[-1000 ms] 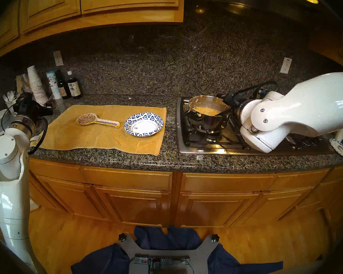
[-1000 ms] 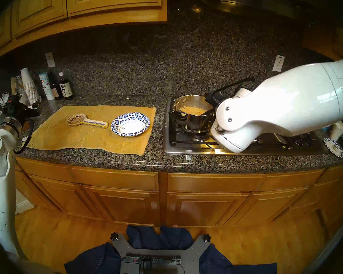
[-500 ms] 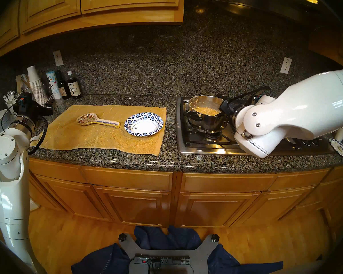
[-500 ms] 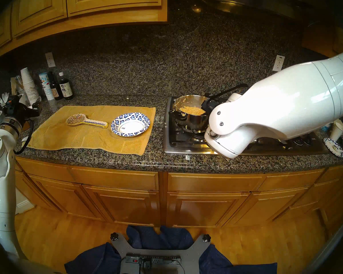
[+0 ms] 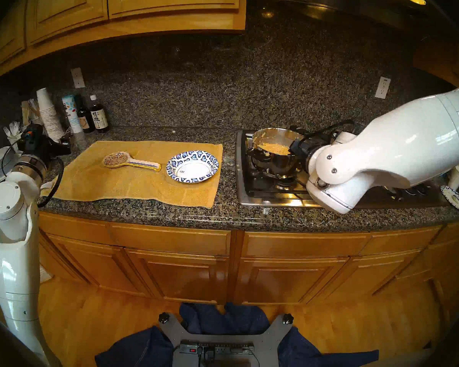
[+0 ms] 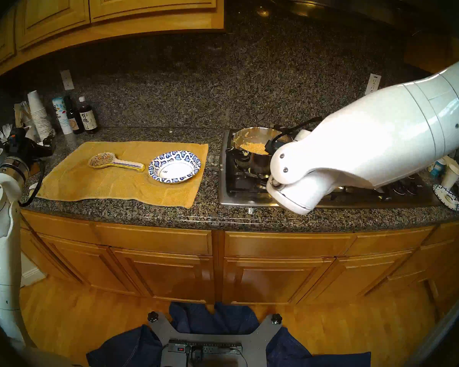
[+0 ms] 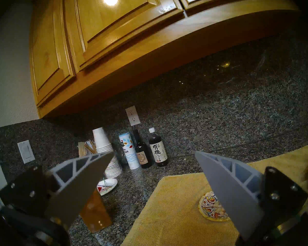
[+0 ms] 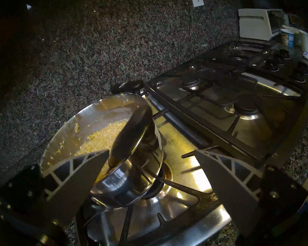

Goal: Scoop oatmeal into bowl

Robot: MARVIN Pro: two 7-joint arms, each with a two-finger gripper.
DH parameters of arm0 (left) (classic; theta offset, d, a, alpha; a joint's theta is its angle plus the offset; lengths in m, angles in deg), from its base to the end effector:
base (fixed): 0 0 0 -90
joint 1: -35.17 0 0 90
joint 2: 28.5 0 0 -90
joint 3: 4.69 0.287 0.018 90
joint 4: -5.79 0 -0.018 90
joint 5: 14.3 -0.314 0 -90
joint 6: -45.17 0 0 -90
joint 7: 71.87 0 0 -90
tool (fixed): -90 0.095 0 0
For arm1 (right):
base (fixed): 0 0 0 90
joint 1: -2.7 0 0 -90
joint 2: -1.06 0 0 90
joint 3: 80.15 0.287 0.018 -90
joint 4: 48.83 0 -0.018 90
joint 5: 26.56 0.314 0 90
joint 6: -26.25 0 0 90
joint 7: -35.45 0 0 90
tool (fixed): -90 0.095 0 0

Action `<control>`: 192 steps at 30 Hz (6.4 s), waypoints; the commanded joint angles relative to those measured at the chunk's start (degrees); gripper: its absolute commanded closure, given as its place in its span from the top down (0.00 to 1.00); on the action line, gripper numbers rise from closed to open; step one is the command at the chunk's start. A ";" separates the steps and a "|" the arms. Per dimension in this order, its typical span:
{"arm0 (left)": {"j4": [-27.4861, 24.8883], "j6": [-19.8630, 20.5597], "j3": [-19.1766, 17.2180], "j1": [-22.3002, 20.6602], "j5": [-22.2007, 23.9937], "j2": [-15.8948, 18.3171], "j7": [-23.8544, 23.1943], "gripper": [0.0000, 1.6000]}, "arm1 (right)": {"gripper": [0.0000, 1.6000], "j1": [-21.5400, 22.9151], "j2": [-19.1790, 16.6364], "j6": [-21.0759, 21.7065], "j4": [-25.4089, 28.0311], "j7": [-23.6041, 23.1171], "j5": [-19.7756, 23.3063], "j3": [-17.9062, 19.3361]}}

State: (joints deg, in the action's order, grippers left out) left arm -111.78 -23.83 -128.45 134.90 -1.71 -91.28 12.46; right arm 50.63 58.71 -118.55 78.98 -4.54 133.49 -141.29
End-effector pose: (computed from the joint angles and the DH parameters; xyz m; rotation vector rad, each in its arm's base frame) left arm 0.3289 0.2501 -0.0905 -1.7932 0.0256 -1.9839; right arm 0.3709 0.0273 -0.0822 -2.4701 0.9111 -1.6616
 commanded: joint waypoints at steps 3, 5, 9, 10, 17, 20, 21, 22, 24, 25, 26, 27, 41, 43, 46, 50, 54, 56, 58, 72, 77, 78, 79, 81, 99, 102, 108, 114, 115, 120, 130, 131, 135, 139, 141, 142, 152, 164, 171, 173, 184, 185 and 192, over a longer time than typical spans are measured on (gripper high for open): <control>-1.65 -0.94 -0.65 -0.96 -0.09 0.90 0.03 1.00 | 1.00 0.03 0.66 -0.20 -2.18 3.87 -0.11 0.31; -1.65 -0.94 -0.65 -0.95 -0.06 0.91 0.05 1.00 | 1.00 -0.01 0.77 -0.20 -2.44 3.85 -0.09 0.26; -1.65 -0.93 -0.63 -0.92 -0.02 0.95 0.10 1.00 | 1.00 -0.07 1.11 -0.20 -2.88 3.91 -0.01 0.23; -1.65 -0.93 -0.63 -0.91 -0.01 0.96 0.12 1.00 | 1.00 -0.09 1.17 -0.20 -2.99 3.94 0.03 0.22; -1.65 -0.94 -0.61 -0.85 0.08 1.04 0.21 1.00 | 0.53 -0.33 1.43 -0.20 -3.54 3.99 0.27 -0.09; -1.65 -0.94 -0.61 -0.83 0.12 1.07 0.24 1.00 | 0.40 -0.53 1.58 -0.20 -3.76 3.91 0.34 -0.11; -1.65 -0.94 -0.61 -0.83 0.13 1.08 0.25 1.00 | 0.36 -0.69 1.64 -0.20 -3.90 3.86 0.35 -0.11; -1.65 -0.94 -0.61 -0.82 0.14 1.09 0.26 1.00 | 0.34 -0.83 1.70 -0.20 -4.02 3.82 0.37 -0.13; -1.65 -0.94 -0.60 -0.80 0.17 1.11 0.28 1.00 | 0.25 -1.05 1.83 -0.20 -4.22 3.77 0.42 -0.15; -1.65 -0.94 -0.60 -0.79 0.18 1.12 0.29 1.00 | 0.23 -1.11 1.87 -0.20 -4.29 3.76 0.44 -0.14; -1.65 -0.95 -0.60 -0.79 0.20 1.13 0.31 1.00 | 0.20 -1.18 1.93 -0.20 -4.37 3.76 0.49 -0.14; -1.65 -0.95 -0.59 -0.78 0.21 1.14 0.32 1.00 | 0.17 -1.25 1.97 -0.20 -4.44 3.75 0.52 -0.14; -1.65 -0.94 -0.56 -0.68 0.39 1.28 0.49 1.00 | 0.46 -1.60 2.30 -0.20 -6.69 3.12 0.59 0.40; -1.65 -0.95 -0.56 -0.66 0.41 1.30 0.51 1.00 | 0.85 -1.44 2.31 -0.20 -6.82 3.17 0.59 0.43; -1.65 -0.95 -0.55 -0.64 0.44 1.33 0.55 1.00 | 0.96 -0.89 2.14 -0.20 -6.80 3.30 0.63 0.31; -1.65 -0.95 -0.54 -0.61 0.49 1.37 0.59 1.00 | 1.00 -0.36 1.89 -0.20 -6.61 3.43 0.67 0.18; -1.65 -0.94 -0.53 -0.57 0.54 1.41 0.64 1.00 | 1.00 -0.13 1.70 -0.20 -6.45 3.53 0.74 0.14; -1.65 -0.94 -0.53 -0.56 0.57 1.43 0.66 1.00 | 1.00 -0.24 1.60 -0.20 -6.52 3.51 0.79 0.14; -1.65 -0.94 -0.53 -0.54 0.59 1.45 0.68 1.00 | 1.00 -0.57 1.70 -0.20 -7.00 3.33 0.67 0.09; -1.66 -0.98 -0.50 -0.45 0.74 1.58 0.82 1.00 | 1.00 -2.10 2.90 -0.20 -12.21 2.90 0.03 0.09; -1.67 -1.00 -0.50 -0.41 0.79 1.62 0.87 1.00 | 0.99 -2.81 3.06 -0.20 -12.04 3.54 0.57 0.19; -1.67 -1.00 -0.49 -0.40 0.80 1.63 0.88 1.00 | 0.98 -2.91 3.03 -0.20 -11.97 3.58 0.67 0.19; -1.67 -1.00 -0.49 -0.40 0.80 1.63 0.88 1.00 | 0.98 -2.91 3.03 -0.20 -11.97 3.58 0.67 0.19; -1.67 -1.00 -0.49 -0.39 0.81 1.65 0.90 1.00 | 0.97 -3.07 3.01 -0.20 -11.89 3.61 0.82 0.19; -1.66 -1.01 -0.45 -0.26 1.04 1.83 1.11 1.00 | 0.24 -5.20 2.15 -0.20 -12.02 3.39 1.42 0.04; -1.66 -1.01 -0.44 -0.23 1.08 1.86 1.14 1.00 | 0.01 -5.22 1.95 -0.20 -12.19 3.29 1.26 0.18; -1.66 -1.02 -0.43 -0.19 1.13 1.91 1.20 1.00 | 0.00 -4.66 1.80 -0.20 -12.77 2.96 0.53 1.03; -1.66 -1.01 -0.42 -0.16 1.16 1.96 1.25 1.00 | 0.00 -3.34 1.97 -0.20 -13.69 2.40 -0.28 1.76; -1.66 -1.01 -0.42 -0.15 1.17 1.96 1.26 1.00 | 0.00 -3.17 1.93 -0.20 -13.83 2.33 -0.38 1.82; -1.66 -0.99 -0.41 -0.13 1.20 1.99 1.30 1.00 | 0.00 -2.23 2.01 -0.20 -14.95 1.65 -1.20 1.82; -1.64 -0.94 -0.38 -0.09 1.27 2.06 1.39 1.00 | 0.00 -0.27 3.34 -0.20 -16.80 0.55 -4.76 0.64; -1.64 -0.94 -0.37 -0.08 1.27 2.06 1.40 1.00 | 0.00 -0.11 3.52 -0.20 -16.89 0.47 -5.18 0.41; -1.62 -0.91 -0.36 -0.07 1.31 2.09 1.45 1.00 | 0.00 0.66 4.98 -0.20 -17.36 0.72 -7.10 -0.85; -1.62 -0.91 -0.35 -0.05 1.34 2.11 1.49 1.00 | 0.00 0.93 6.31 -0.20 -17.98 1.24 -8.64 -2.19; -1.62 -0.90 -0.34 -0.04 1.35 2.13 1.51 1.00 | 0.00 0.96 7.18 -0.20 -18.52 1.39 -9.59 -3.28; -1.62 -0.90 -0.34 -0.04 1.36 2.13 1.52 1.00 | 0.00 0.97 7.39 -0.20 -18.72 1.43 -9.91 -3.61; -1.59 -0.84 -0.31 0.01 1.45 2.19 1.61 1.00 | 0.00 2.19 10.81 -0.20 -21.02 1.57 -14.33 -7.88; -1.56 -0.80 -0.28 0.07 1.55 2.25 1.72 1.00 | 0.00 1.48 15.95 -0.20 -22.83 2.21 -19.17 -11.39; -1.55 -0.78 -0.26 0.10 1.62 2.29 1.79 1.00 | 0.00 0.45 19.25 -0.20 -24.39 2.87 -21.71 -13.47; -1.54 -0.76 -0.25 0.11 1.65 2.30 1.81 1.00 | 0.00 0.19 20.08 -0.20 -25.06 3.05 -22.35 -14.16; -1.55 -0.78 -0.24 0.17 1.75 2.37 1.91 1.00 | 0.00 -2.15 23.34 -0.20 -26.72 4.10 -24.37 -16.07; -1.55 -0.78 -0.24 0.17 1.77 2.38 1.92 1.00 | 0.00 -2.60 23.70 -0.20 -26.76 4.14 -24.61 -16.26; -1.56 -0.79 -0.23 0.21 1.82 2.43 1.97 1.00 | 0.00 -6.30 25.44 -0.20 -26.98 4.41 -25.38 -16.44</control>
State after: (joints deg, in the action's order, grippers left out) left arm -111.82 -23.86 -128.20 136.14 0.21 -89.69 14.47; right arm 46.26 82.05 -118.67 53.89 -4.77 109.72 -158.15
